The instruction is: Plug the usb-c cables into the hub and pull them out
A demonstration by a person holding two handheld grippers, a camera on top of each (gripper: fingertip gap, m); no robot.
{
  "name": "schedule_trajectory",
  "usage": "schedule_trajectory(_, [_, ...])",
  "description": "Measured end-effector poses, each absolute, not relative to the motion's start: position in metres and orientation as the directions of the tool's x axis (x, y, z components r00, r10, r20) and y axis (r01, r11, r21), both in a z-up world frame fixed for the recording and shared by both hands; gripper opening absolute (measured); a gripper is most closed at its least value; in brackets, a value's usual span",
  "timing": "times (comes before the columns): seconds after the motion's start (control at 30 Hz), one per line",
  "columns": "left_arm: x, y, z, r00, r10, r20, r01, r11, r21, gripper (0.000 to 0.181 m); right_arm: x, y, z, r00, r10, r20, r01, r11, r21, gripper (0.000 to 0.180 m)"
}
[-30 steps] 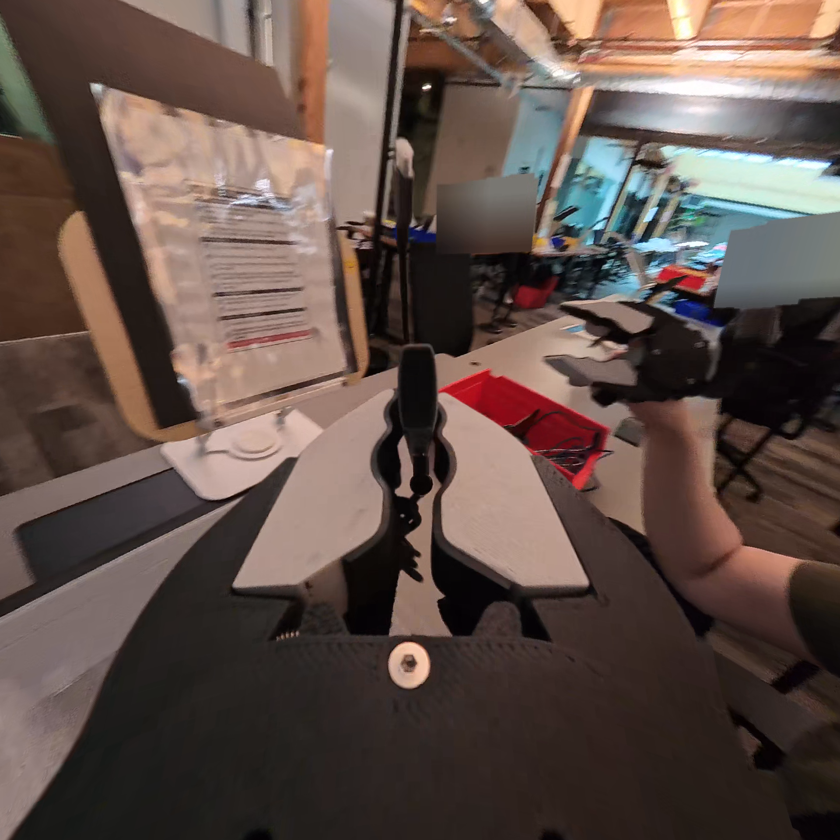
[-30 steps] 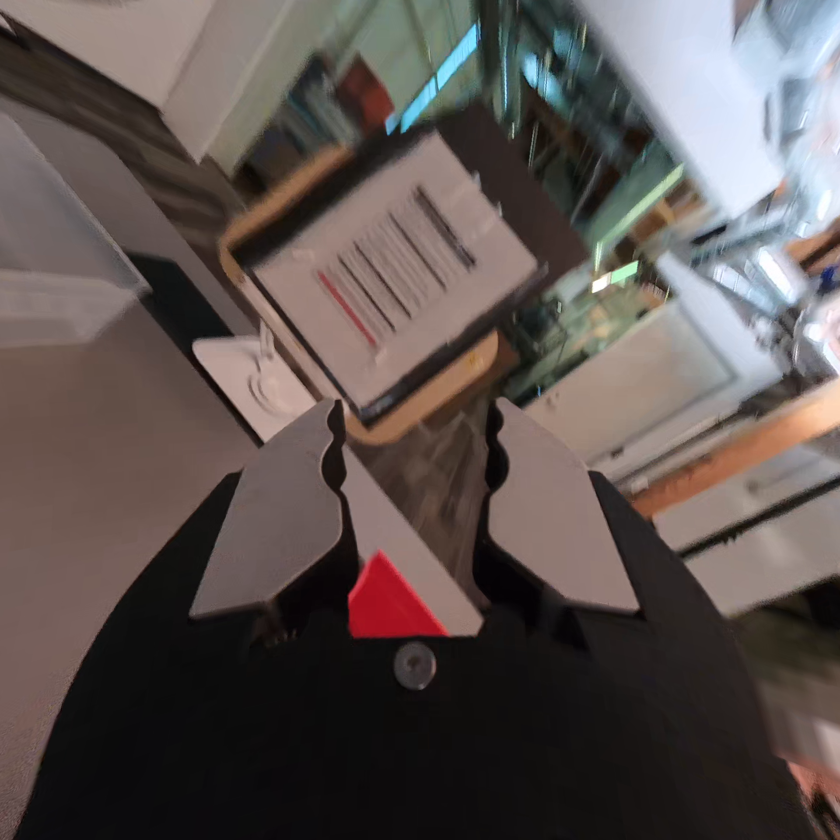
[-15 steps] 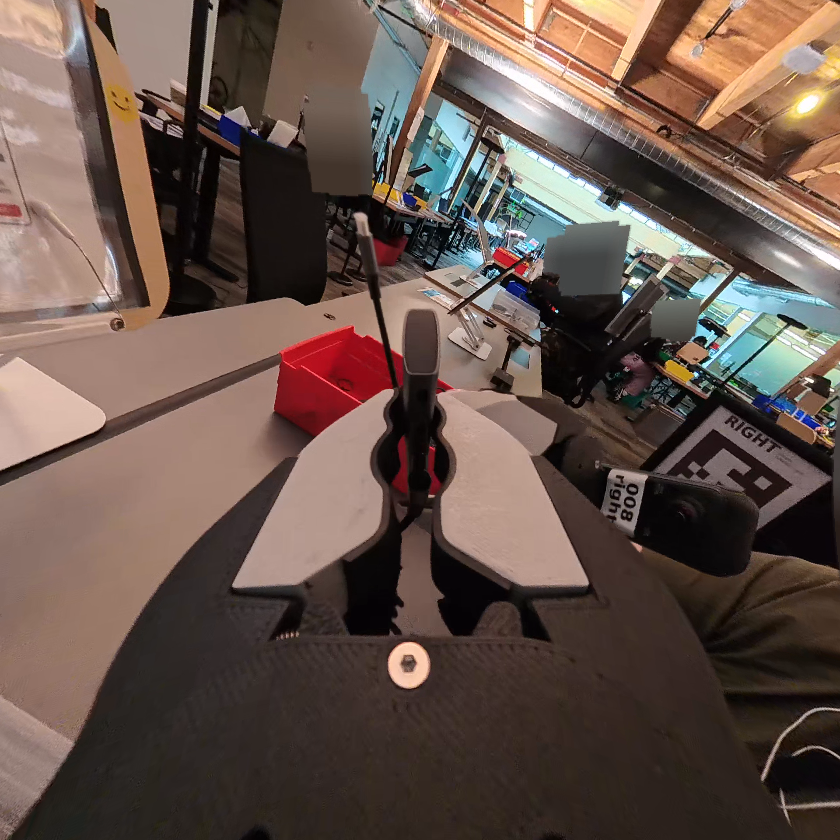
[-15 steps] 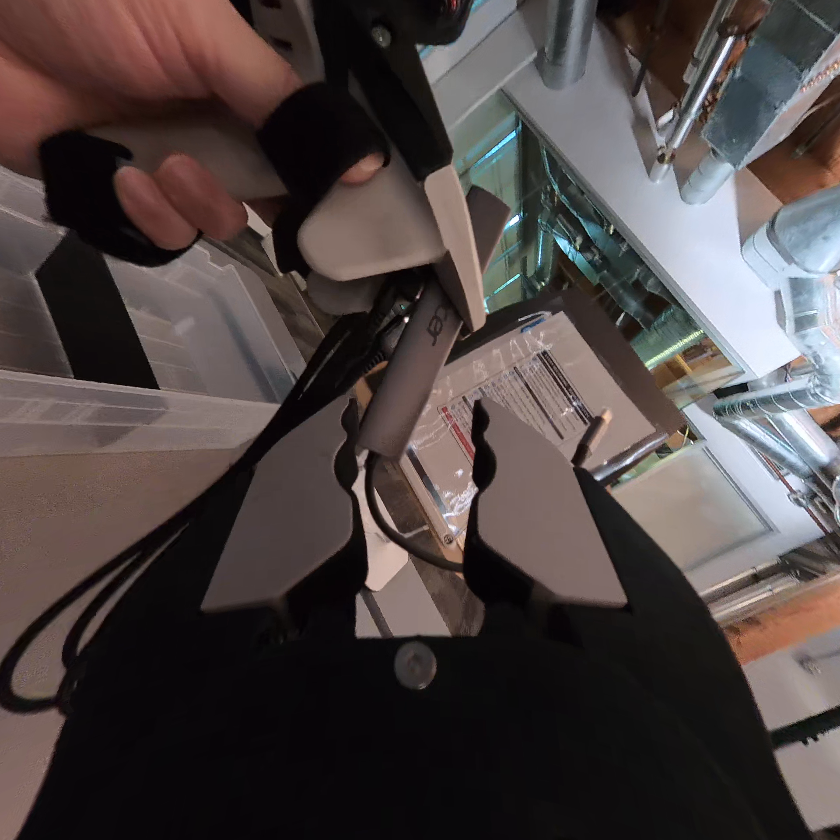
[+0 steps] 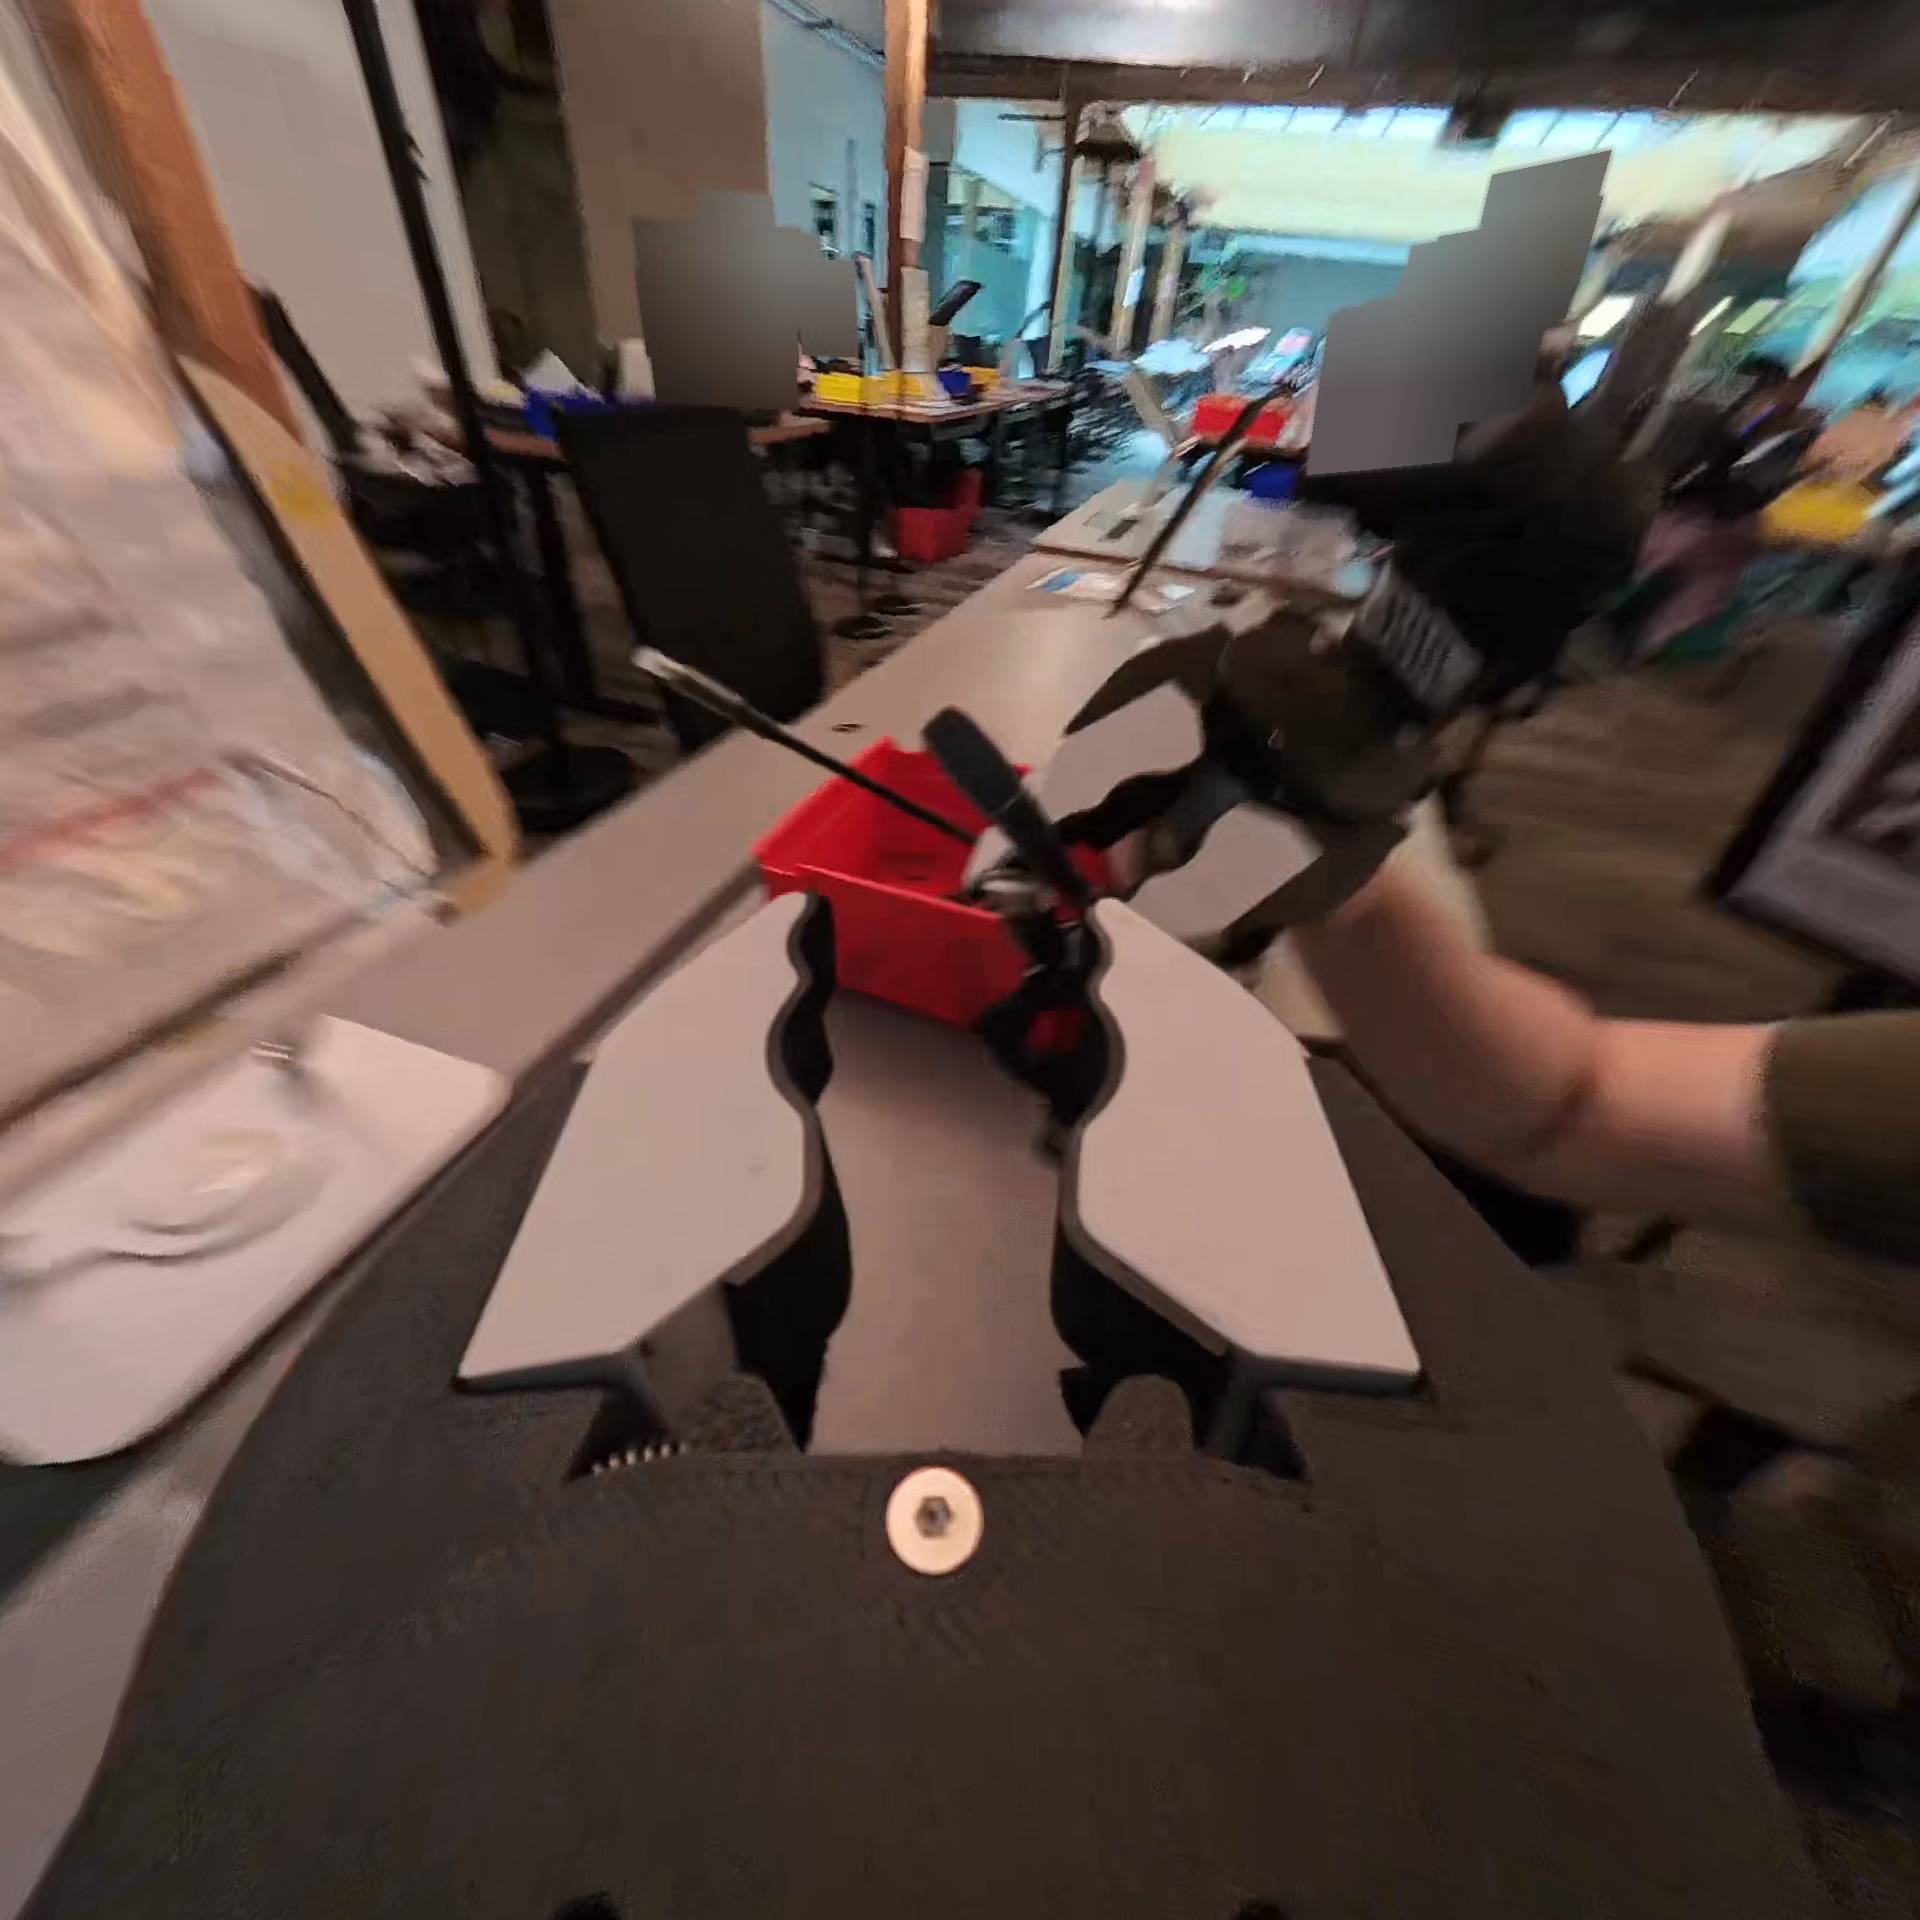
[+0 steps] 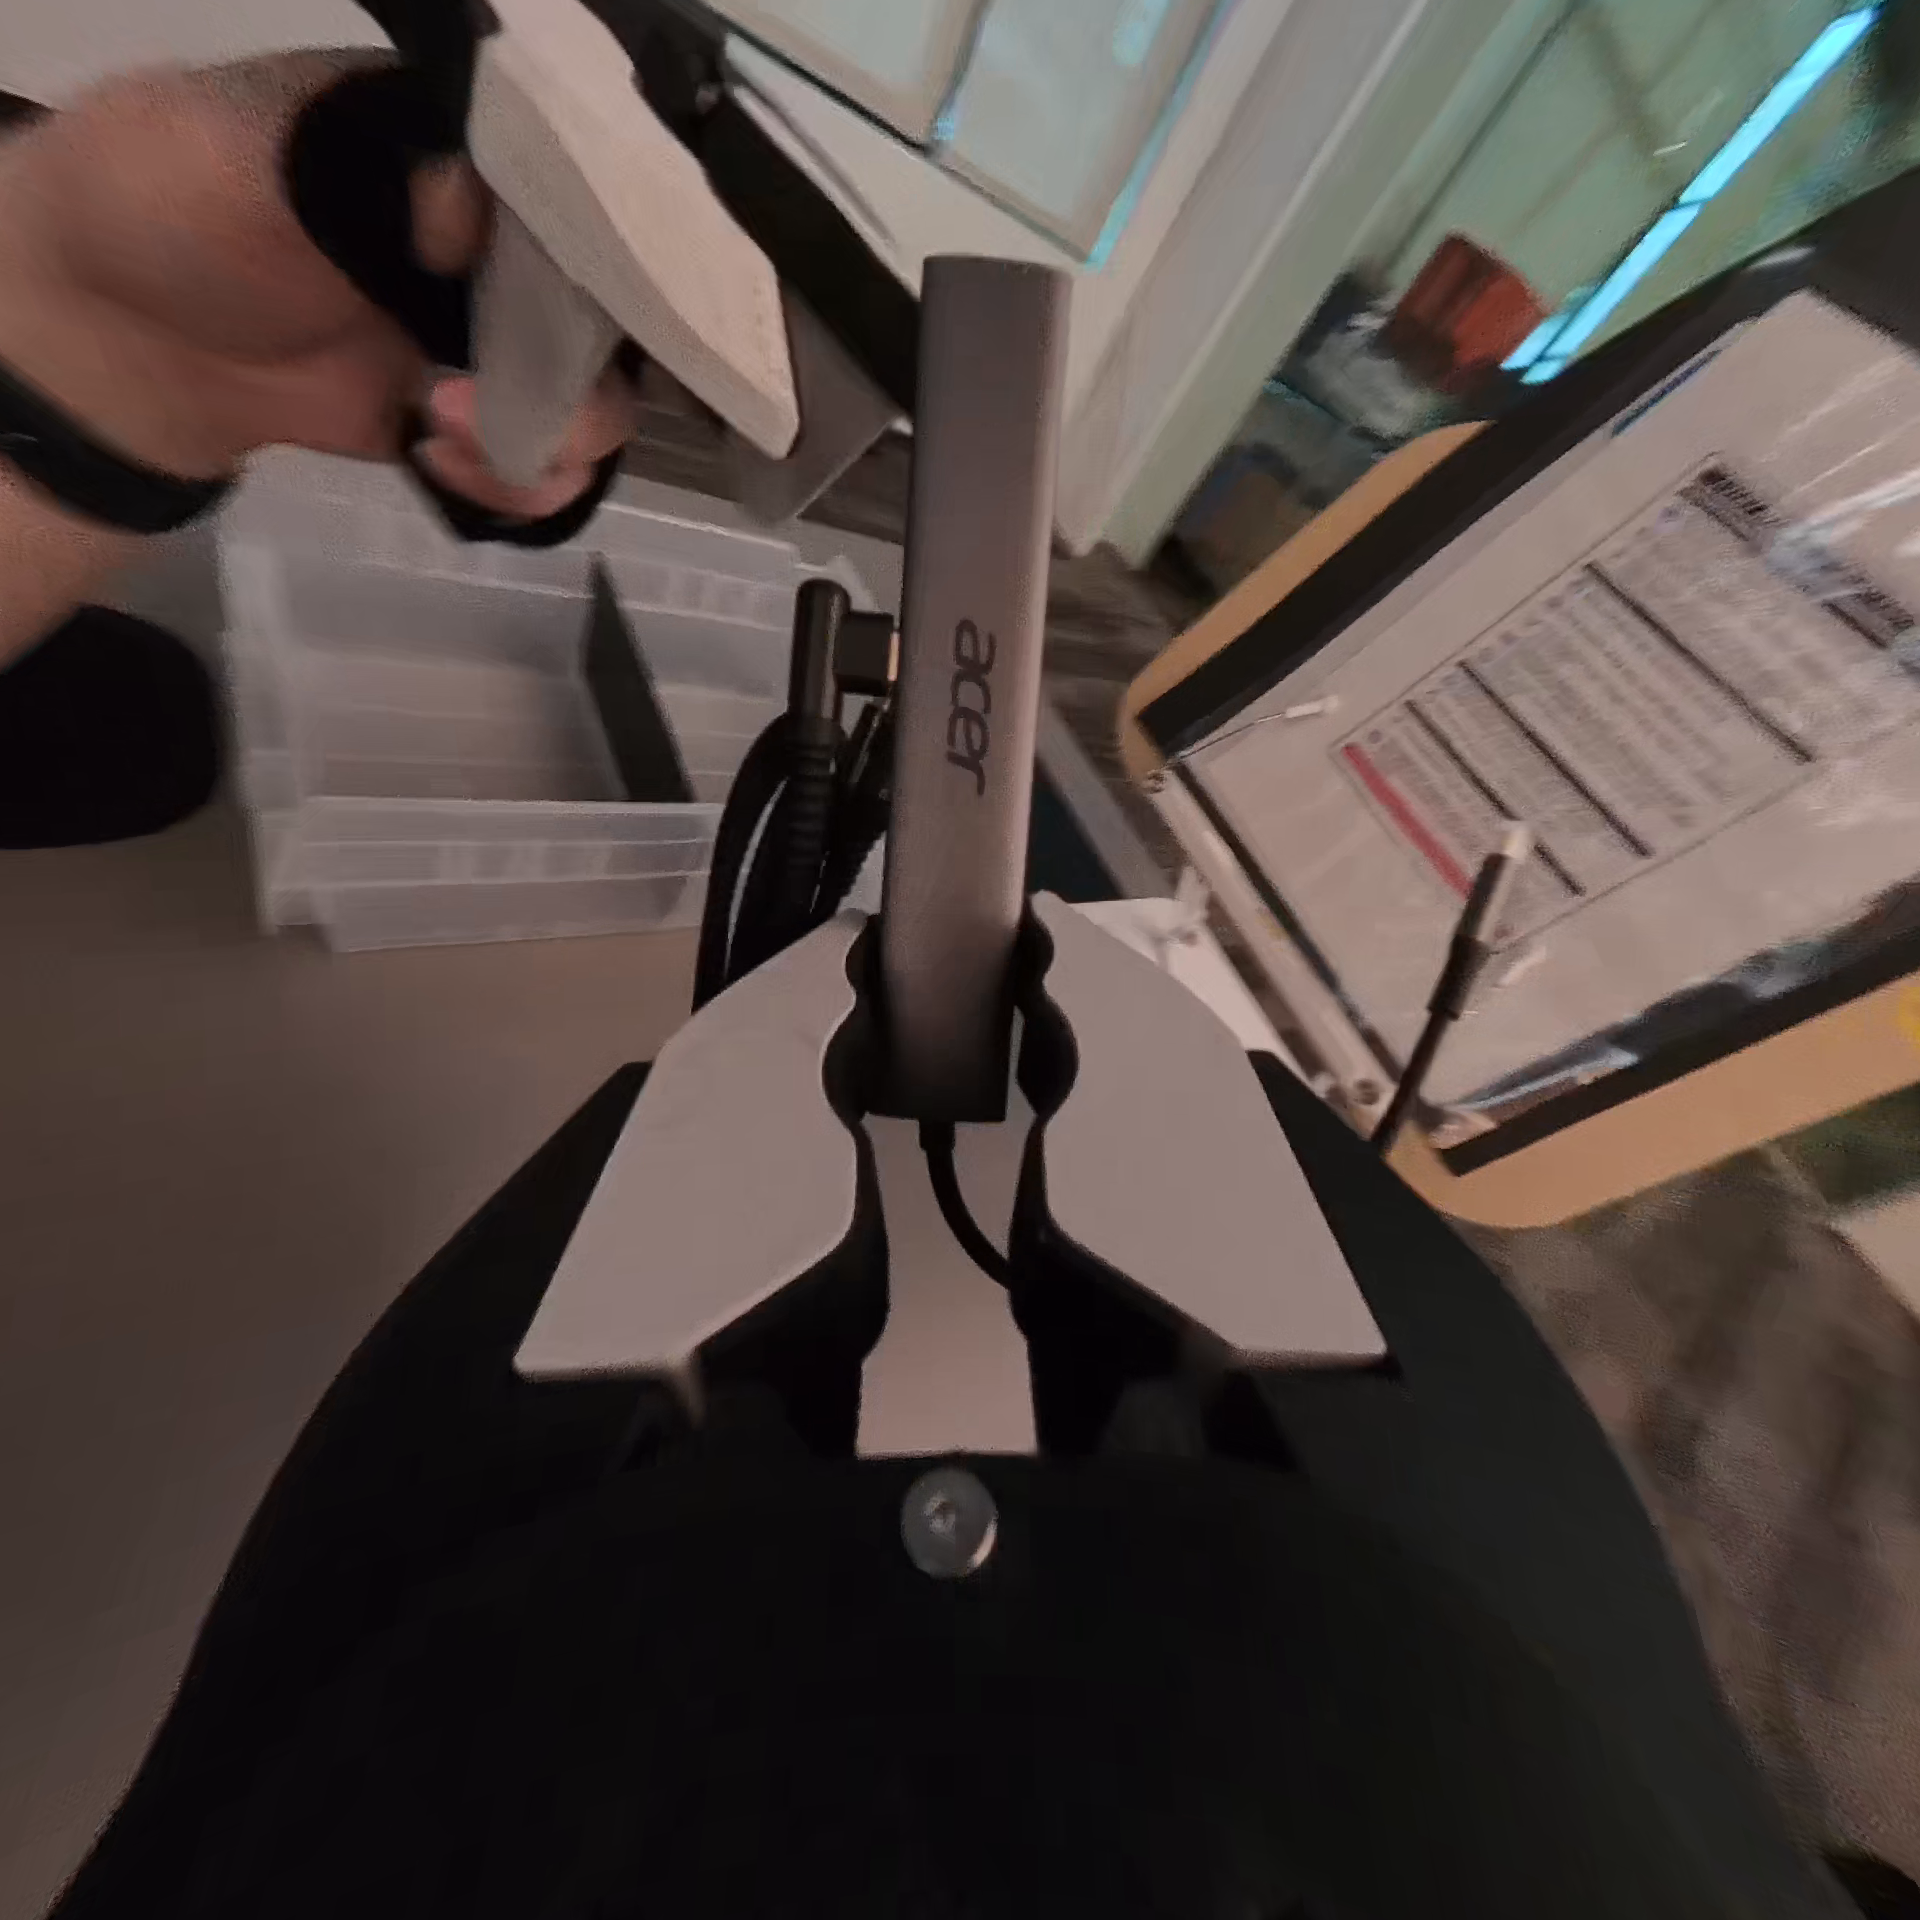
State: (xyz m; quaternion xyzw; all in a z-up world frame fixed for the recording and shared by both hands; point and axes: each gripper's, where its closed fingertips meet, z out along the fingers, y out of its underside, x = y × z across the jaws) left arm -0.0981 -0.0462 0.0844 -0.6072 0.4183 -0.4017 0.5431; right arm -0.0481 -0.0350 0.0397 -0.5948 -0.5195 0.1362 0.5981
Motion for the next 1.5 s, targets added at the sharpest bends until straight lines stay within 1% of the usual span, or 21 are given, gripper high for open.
schedule_trajectory(0.1, [-0.111,-0.046,0.087,0.435,-0.869,-0.235,-0.098,0.214,-0.972,0.052,-0.034,-0.053,0.032,0.276,0.884,0.377,0.451,0.227,-0.863,0.023])
schedule_trajectory(0.13, [-0.109,-0.052,0.086,0.42,-0.857,-0.3,-0.101,0.284,-0.953,0.051,-0.03,-0.058,0.027,0.23,0.904,0.359,0.46,0.224,-0.859,0.023])
schedule_trajectory(0.17, [-0.103,-0.06,0.081,0.367,-0.869,-0.332,-0.123,0.309,-0.943,0.05,-0.026,-0.061,0.024,0.202,0.914,0.351,0.467,0.225,-0.855,0.023])
schedule_trajectory(0.27, [-0.085,-0.08,0.06,0.212,-0.92,-0.33,-0.191,0.292,-0.937,0.055,-0.02,-0.066,0.015,0.142,0.931,0.337,0.49,0.229,-0.841,0.023])
schedule_trajectory(0.37, [-0.073,-0.089,0.049,0.139,-0.937,-0.322,-0.203,0.291,-0.935,0.051,-0.018,-0.074,0.0,0.053,0.938,0.342,0.523,0.266,-0.81,0.023])
schedule_trajectory(0.47, [-0.063,-0.096,0.037,0.072,-0.954,-0.292,-0.229,0.269,-0.936,0.05,-0.018,-0.074,-0.011,0.027,0.943,0.332,0.56,0.261,-0.786,0.023])
schedule_trajectory(0.57, [-0.056,-0.093,0.026,0.07,-0.954,-0.293,-0.269,0.265,-0.926,0.043,-0.018,-0.074,-0.018,0.0,0.943,0.334,0.571,0.274,-0.774,0.023])
schedule_trajectory(0.73, [-0.052,-0.089,0.018,0.058,-0.957,-0.283,-0.283,0.256,-0.924,0.024,-0.017,-0.073,-0.024,-0.018,0.945,0.327,0.575,0.277,-0.77,0.023])
schedule_trajectory(0.77, [-0.052,-0.089,0.019,0.06,-0.958,-0.281,-0.274,0.254,-0.927,0.023,-0.017,-0.073,-0.024,-0.019,0.943,0.332,0.575,0.282,-0.768,0.023])
schedule_trajectory(0.9, [-0.051,-0.088,0.017,0.064,-0.966,-0.251,-0.282,0.224,-0.933,0.031,-0.016,-0.072,-0.027,-0.022,0.944,0.328,0.583,0.279,-0.763,0.023])
schedule_trajectory(0.97, [-0.049,-0.089,0.013,0.057,-0.961,-0.27,-0.303,0.241,-0.922,0.03,-0.016,-0.072,-0.029,-0.029,0.947,0.32,0.584,0.276,-0.764,0.023])
schedule_trajectory(1.03, [-0.047,-0.089,0.012,0.055,-0.958,-0.28,-0.307,0.251,-0.918,0.023,-0.016,-0.073,-0.03,-0.037,0.946,0.321,0.583,0.281,-0.762,0.023])
schedule_trajectory(1.17, [-0.044,-0.088,0.008,0.051,-0.96,-0.275,-0.315,0.246,-0.917,0.023,-0.014,-0.071,-0.037,-0.043,0.949,0.311,0.603,0.273,-0.75,0.023])
schedule_trajectory(1.3, [-0.042,-0.084,-0.004,0.054,-0.96,-0.274,-0.37,0.235,-0.899,0.023,-0.01,-0.068,-0.045,-0.053,0.953,0.299,0.621,0.265,-0.737,0.023])
schedule_trajectory(1.5, [-0.038,-0.078,-0.008,0.08,-0.959,-0.272,-0.403,0.218,-0.889,0.023,-0.008,-0.061,-0.054,-0.051,0.956,0.288,0.624,0.256,-0.738,0.024])
